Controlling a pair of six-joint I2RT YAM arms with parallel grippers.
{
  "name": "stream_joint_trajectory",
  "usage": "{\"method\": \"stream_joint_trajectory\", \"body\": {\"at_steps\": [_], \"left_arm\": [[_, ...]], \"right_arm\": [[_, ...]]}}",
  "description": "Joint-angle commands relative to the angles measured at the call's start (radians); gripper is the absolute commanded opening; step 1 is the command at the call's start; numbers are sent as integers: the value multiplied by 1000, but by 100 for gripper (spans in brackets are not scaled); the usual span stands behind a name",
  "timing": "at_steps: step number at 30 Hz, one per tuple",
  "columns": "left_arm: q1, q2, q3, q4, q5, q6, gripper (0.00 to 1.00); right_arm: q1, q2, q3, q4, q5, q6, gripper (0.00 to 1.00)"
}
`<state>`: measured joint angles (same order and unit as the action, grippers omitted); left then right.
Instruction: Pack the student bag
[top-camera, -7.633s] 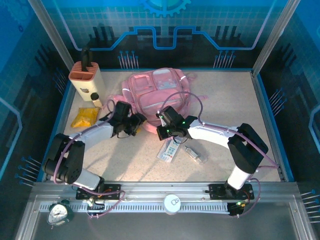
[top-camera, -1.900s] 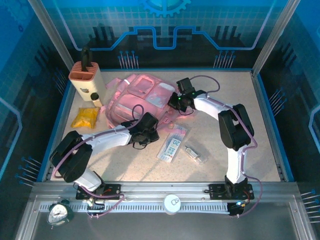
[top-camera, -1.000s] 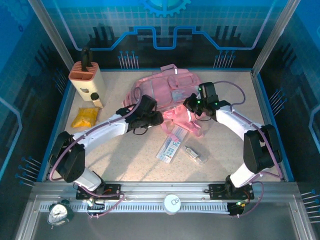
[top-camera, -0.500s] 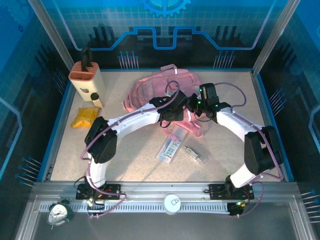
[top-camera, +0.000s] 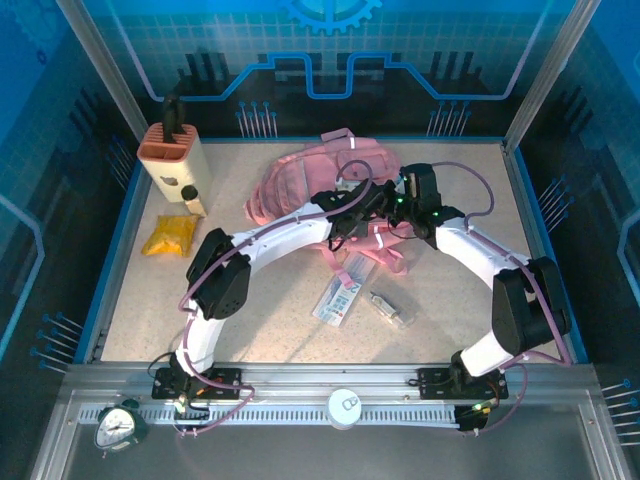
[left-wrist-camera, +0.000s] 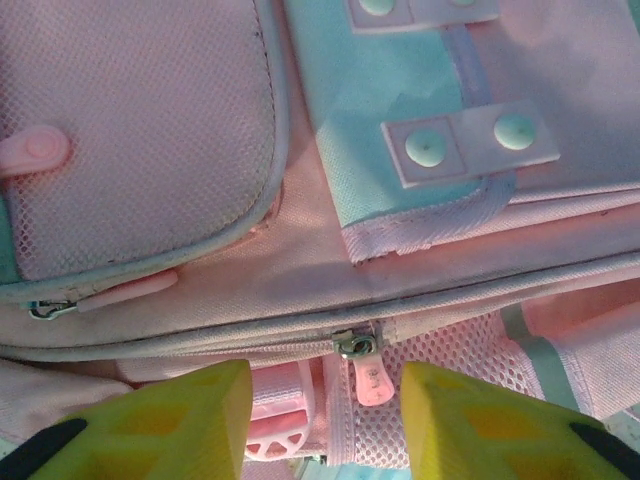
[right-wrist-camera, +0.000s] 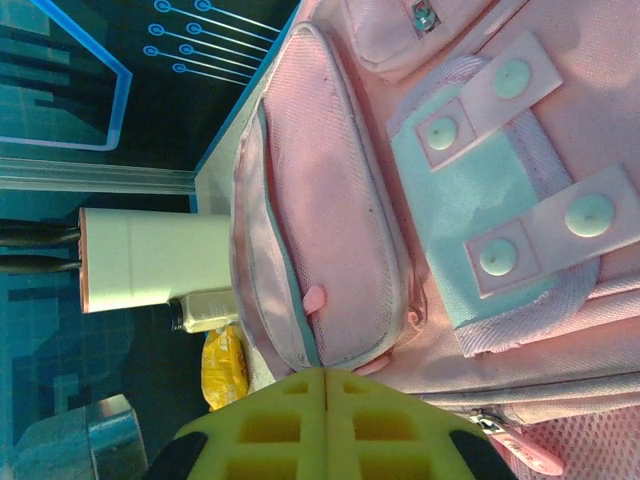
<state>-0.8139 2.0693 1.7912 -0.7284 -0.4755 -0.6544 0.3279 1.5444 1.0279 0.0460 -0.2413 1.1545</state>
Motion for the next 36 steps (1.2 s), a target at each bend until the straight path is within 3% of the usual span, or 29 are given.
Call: {"method": "stream_joint_trajectory", "body": {"at_steps": [1,5,10,16,26,36], "left_arm": [[-8,15,15,-41,-24,-8,43],[-9,-27,-48,-35,-28,-29,43],[3,-90,-136,13,-26,-53,42],[17,-98,-158,25,-2,-76,42],[19,-90,-140,11,5,-87,42],[23,-101,-147,-4,-1,-100,43]], "right_arm": [[-15,-16,-17,0,-22,8,0],[-21,-6,-39,-82,-6,-6,1],[-17,48,-83,-52,-32,29,33],[-11,156,-64,-8,-42,73,49],[-7,243,-48,18,-17,133,54],[46,126,-96,-78,64,156,62]]}}
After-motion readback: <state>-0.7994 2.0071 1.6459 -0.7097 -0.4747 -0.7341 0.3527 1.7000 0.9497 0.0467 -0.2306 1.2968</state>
